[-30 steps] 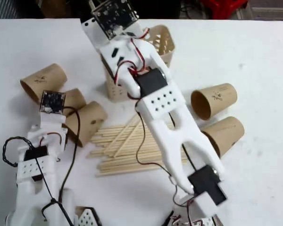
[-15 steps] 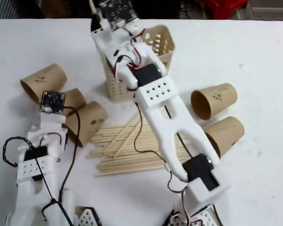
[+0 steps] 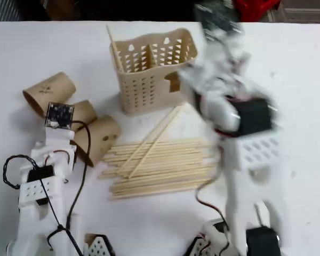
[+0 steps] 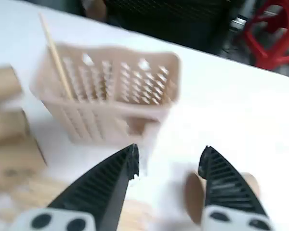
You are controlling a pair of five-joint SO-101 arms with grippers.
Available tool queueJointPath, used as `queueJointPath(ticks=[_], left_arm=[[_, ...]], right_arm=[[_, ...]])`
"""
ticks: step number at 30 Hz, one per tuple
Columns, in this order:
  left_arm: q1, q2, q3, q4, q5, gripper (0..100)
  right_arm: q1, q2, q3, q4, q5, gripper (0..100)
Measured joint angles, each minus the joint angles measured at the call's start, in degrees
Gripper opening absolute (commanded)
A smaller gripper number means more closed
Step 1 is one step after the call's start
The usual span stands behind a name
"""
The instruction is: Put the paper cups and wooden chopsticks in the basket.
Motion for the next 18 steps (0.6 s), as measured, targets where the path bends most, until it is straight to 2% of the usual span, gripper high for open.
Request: queueJointPath(ticks=[4, 7, 13, 18], left_arm=[[0.0, 0.0, 0.0, 0.0, 0.0, 11], [0.26, 0.0, 0.0, 0.0, 0.0, 11], [0.26, 0.0, 0.0, 0.0, 0.0, 11], [0.26, 0.0, 0.0, 0.0, 0.0, 11]], right_arm=[[3.6, -1.41, 1.67, 11.08, 12.92, 21.1], [7.65, -1.67, 9.32, 12.84, 22.95, 21.1], [13.01, -4.04, 28.84, 11.87, 39.56, 21.4], [19.16, -10.11, 42.55, 4.48, 48.53, 30.3]])
